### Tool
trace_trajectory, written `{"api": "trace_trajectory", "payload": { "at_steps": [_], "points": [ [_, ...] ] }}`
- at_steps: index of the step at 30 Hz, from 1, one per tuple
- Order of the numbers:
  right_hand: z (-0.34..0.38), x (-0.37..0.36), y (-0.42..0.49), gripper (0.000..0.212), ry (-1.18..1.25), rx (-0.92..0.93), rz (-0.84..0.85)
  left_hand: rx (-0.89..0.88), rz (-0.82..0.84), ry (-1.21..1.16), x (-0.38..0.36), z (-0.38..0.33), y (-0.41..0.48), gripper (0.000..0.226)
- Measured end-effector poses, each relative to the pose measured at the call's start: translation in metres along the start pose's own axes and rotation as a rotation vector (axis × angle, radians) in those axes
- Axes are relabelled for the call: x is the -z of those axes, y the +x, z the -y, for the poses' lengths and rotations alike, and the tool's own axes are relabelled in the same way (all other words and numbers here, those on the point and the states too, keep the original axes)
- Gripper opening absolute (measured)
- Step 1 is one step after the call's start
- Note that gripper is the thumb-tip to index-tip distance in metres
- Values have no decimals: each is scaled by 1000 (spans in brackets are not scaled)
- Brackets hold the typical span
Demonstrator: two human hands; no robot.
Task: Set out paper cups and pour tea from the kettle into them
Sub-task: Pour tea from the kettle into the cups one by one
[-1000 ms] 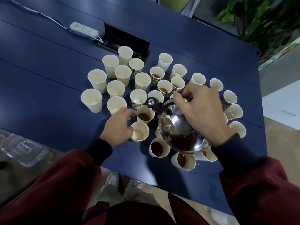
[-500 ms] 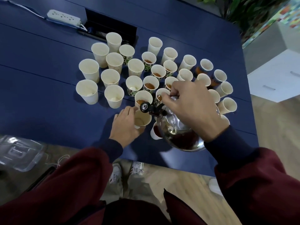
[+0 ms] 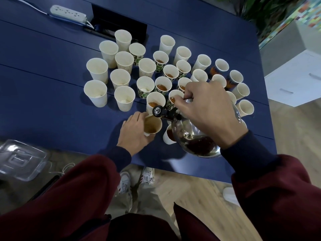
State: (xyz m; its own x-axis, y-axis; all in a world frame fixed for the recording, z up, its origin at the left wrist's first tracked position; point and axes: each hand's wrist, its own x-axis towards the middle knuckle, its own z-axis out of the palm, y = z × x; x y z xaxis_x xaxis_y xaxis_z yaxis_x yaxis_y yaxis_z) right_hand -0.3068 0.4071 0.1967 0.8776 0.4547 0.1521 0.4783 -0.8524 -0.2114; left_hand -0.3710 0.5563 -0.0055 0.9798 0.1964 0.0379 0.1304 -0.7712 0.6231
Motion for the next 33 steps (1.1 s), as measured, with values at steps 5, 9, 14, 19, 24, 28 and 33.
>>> {"api": "trace_trajectory", "payload": {
  "at_steps": [5, 9, 14, 19, 24, 28, 33],
  "points": [
    [-3, 0, -3, 35, 18, -20, -4, -7, -5, 18, 1, 1, -1, 64],
    [-8, 0, -5, 35, 59, -56, -33, -20, 1, 24, 2, 1, -1, 67],
    [-18, 7, 1, 36, 146, -95, -77, -47, 5, 44, 13, -1, 4, 77],
    [-26, 16, 23, 36, 279, -209, -74, -38, -81, -2, 38, -4, 24, 60],
    [-35, 23, 53, 30, 578, -257, 68, -23, -157, 26, 64, 1, 70, 46],
    [-49, 19, 79, 19, 772, -216, 94, -15, -137, 61, 77, 5, 116, 42],
    [-66, 9, 125, 20, 702, -90, -52, 44, -5, 165, 84, 6, 173, 39]
  ]
}}
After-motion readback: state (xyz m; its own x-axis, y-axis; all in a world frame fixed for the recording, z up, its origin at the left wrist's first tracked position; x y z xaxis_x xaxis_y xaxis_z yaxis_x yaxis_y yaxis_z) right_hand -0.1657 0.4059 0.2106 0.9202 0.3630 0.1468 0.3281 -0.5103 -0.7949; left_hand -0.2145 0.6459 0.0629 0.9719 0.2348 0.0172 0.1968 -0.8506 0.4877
